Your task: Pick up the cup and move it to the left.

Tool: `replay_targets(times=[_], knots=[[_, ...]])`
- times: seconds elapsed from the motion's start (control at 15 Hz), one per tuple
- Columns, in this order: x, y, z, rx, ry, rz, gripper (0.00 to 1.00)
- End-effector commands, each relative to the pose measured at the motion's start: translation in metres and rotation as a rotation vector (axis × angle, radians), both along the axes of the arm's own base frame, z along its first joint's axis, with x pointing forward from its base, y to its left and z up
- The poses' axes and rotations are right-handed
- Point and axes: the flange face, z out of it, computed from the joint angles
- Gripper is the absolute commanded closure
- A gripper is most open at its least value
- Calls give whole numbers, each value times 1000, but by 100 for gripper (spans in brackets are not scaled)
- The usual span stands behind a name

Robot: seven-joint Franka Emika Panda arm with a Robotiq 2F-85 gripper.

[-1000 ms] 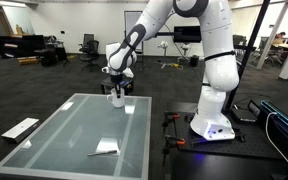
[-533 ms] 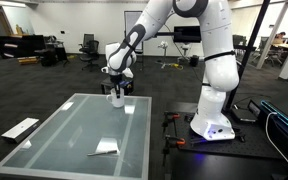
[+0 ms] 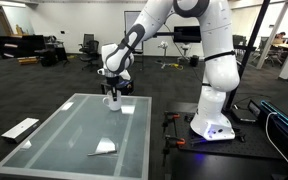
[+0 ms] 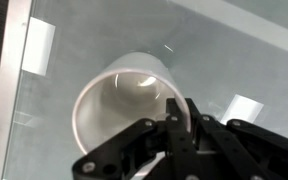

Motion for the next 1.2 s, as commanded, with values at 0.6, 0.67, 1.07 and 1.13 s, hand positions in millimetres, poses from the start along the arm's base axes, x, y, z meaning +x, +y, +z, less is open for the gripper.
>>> replay_targets(times=[0.6,0.67,1.07,1.13], knots=[[42,96,-7,3,-3,12,97],[44,104,-8,1,-3,15,97],[58,135,-12,-17,-14,29,97],[59,140,-12,-19,-19,28,97]])
